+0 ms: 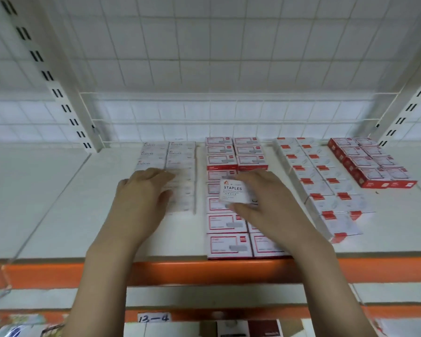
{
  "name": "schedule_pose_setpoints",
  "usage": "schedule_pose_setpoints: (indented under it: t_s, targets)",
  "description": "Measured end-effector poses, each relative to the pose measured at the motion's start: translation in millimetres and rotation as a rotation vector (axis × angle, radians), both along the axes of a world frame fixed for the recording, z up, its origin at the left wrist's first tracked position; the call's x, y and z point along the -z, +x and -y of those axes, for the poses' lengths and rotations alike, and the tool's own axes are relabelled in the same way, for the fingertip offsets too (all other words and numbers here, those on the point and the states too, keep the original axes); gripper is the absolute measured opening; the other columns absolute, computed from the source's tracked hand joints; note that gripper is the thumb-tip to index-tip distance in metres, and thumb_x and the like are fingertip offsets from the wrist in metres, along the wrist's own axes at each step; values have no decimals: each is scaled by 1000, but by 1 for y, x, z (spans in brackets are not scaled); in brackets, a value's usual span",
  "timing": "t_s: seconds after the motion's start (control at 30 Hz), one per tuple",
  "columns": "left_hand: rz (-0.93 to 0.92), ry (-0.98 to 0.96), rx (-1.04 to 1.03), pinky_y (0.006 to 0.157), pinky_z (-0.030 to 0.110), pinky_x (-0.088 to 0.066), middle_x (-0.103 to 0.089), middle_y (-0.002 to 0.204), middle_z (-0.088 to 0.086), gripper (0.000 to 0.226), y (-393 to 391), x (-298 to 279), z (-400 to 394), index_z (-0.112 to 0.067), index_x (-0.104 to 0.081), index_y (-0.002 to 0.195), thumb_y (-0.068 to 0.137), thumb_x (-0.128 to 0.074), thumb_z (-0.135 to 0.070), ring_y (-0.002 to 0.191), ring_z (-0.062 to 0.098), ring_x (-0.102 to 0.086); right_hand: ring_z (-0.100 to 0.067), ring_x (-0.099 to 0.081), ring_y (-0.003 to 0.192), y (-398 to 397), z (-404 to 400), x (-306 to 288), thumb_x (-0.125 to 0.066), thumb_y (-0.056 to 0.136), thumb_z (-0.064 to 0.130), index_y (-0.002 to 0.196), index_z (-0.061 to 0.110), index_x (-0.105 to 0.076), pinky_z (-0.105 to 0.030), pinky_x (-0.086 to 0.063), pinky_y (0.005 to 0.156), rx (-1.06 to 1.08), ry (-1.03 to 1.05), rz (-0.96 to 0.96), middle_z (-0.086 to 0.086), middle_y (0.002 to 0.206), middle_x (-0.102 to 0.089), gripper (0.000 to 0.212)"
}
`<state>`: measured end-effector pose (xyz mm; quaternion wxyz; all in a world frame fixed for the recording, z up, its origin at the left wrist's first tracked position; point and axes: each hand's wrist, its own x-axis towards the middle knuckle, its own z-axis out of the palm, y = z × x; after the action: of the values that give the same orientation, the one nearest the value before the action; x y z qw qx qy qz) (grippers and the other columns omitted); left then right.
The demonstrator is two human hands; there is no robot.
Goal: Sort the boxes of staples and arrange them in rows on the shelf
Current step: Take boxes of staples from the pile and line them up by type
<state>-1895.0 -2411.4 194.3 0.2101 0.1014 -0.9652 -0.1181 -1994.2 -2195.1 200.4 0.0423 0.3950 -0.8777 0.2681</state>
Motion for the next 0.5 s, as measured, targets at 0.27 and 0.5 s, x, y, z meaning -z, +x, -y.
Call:
schedule_pose_setpoints:
  t_s: [0.27, 0.5]
  targets:
    - [19, -5, -30, 70, 54, -52, -68, 101, 11, 36, 50, 16, 35, -9, -69, 102, 70, -53, -15, 87, 39, -64, -17, -41, 117, 51, 67, 14, -64, 80, 43, 128, 25, -50, -33, -31, 98, -85, 116, -40, 5, 125, -51, 52]
    - [63, 44, 3, 78, 51, -51, -67, 108, 10, 38, 63, 28, 36, -12, -68, 108, 74, -53, -20, 96, 37, -62, -21, -41, 116, 74, 79, 29, -66, 81, 35, 130, 18, -49, -31, -31, 98, -102, 149, -49, 0, 128, -49, 55]
